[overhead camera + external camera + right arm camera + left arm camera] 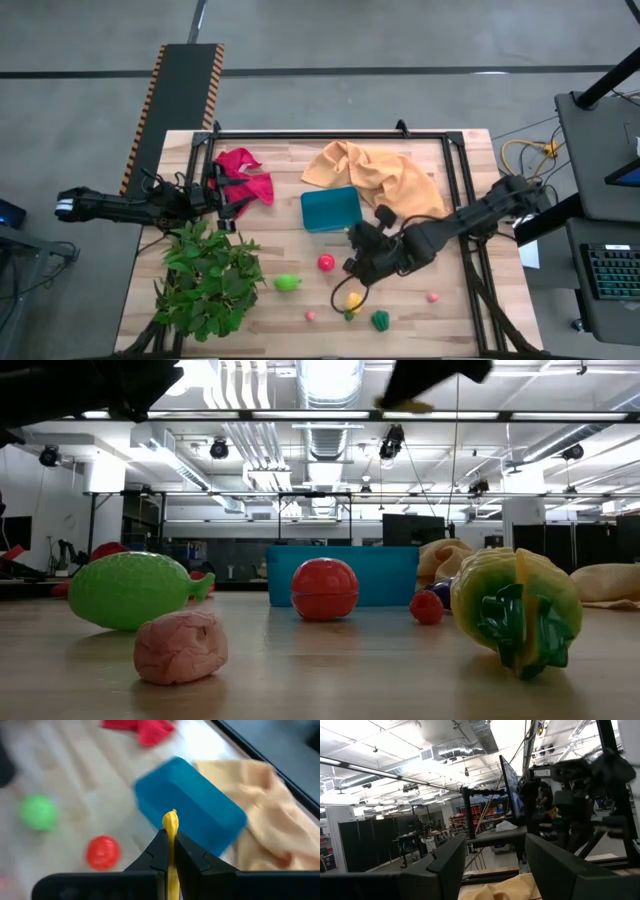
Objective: Pick and placing Produce into tupperware
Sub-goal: Put the yellow corn into the blue bin
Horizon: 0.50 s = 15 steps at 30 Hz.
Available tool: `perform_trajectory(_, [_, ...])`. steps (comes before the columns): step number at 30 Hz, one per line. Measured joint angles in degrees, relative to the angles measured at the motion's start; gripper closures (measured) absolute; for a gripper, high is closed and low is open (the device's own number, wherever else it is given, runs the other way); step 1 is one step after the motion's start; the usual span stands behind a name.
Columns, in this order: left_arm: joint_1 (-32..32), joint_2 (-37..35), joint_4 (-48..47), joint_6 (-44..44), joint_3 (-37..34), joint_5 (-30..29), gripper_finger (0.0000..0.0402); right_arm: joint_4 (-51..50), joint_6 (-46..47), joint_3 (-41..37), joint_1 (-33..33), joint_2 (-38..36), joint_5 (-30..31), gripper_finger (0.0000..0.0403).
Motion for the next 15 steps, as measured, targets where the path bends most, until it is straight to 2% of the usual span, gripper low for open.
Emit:
perform_trajectory(6, [0.0,0.37,-0.04,0.0,0.0,-0.01,0.0212,12.75,-15.61,0.08,-2.08,-2.42,-7.11,0.039])
perform_trajectory(10, [0.04,0.41,-0.01,0.0,0.0,-0.02,0.0212,14.21,-19.86,-0.45,-4.99,-2.9,-8.81,0.039])
perform_trajectory(15, [0.02,0.72,-0.04,0.0,0.11,-0.01,0.0212,19.84,-24.99,-3.51,-10.26,-2.92,-16.42,0.039])
